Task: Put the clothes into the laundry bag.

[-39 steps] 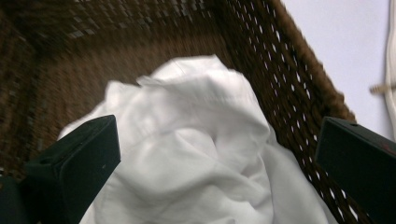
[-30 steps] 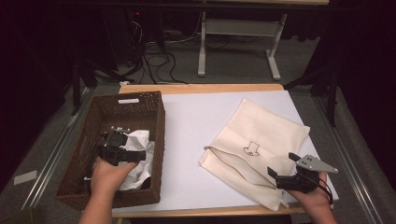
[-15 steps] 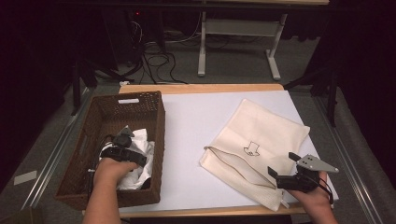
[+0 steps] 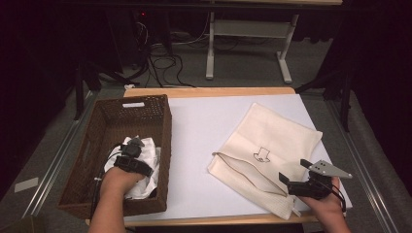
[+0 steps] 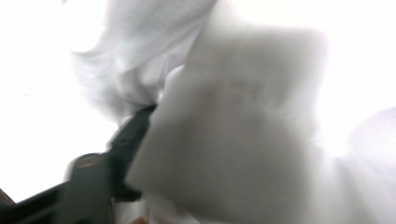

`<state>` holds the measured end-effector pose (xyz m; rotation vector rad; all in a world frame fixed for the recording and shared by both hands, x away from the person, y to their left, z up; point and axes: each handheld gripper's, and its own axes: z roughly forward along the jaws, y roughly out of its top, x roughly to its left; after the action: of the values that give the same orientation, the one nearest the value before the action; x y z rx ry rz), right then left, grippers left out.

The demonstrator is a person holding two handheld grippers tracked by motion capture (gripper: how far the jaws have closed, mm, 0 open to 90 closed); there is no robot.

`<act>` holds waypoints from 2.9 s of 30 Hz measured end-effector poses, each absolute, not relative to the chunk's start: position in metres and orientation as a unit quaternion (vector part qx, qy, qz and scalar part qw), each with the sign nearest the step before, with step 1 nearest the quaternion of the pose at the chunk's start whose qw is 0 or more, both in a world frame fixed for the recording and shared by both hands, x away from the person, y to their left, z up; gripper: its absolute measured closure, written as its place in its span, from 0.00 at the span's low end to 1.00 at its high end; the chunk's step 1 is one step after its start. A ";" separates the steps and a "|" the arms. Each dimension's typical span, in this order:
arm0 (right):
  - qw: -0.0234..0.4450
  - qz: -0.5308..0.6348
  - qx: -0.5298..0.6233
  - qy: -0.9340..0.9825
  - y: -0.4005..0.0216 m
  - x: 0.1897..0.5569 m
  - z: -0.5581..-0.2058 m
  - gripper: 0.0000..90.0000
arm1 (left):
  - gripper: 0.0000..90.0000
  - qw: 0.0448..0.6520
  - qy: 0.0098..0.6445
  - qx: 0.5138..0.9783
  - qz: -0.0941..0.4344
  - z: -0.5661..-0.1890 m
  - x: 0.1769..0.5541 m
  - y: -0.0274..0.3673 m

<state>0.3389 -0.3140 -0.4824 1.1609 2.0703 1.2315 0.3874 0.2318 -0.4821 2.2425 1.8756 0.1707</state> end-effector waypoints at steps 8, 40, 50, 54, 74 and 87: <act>0.235 0.448 0.416 0.756 -0.311 0.336 -0.482 0.01 | 0.74 0.114 0.621 0.770 0.091 -0.476 0.383 0.228; 0.247 0.448 0.405 0.758 -0.309 0.333 -0.481 0.04 | 0.79 0.360 0.568 0.668 0.320 -0.425 0.333 0.241; 0.253 0.451 0.398 0.758 -0.309 0.333 -0.481 0.04 | 0.79 0.423 0.532 0.619 0.393 -0.416 0.313 0.242; 0.253 0.451 0.396 0.759 -0.308 0.332 -0.481 0.04 | 0.79 0.447 0.517 0.592 0.426 -0.412 0.303 0.242; 0.251 0.454 0.388 0.762 -0.307 0.332 -0.482 0.04 | 0.79 0.514 0.480 0.529 0.476 -0.372 0.284 0.230; 0.252 0.454 0.386 0.763 -0.306 0.332 -0.481 0.05 | 0.79 0.561 0.432 0.526 0.471 -0.341 0.283 0.187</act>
<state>0.3318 -0.3060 -0.4812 1.0488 2.0746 1.2335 0.2831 0.1874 -0.3406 1.2401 1.0184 1.1106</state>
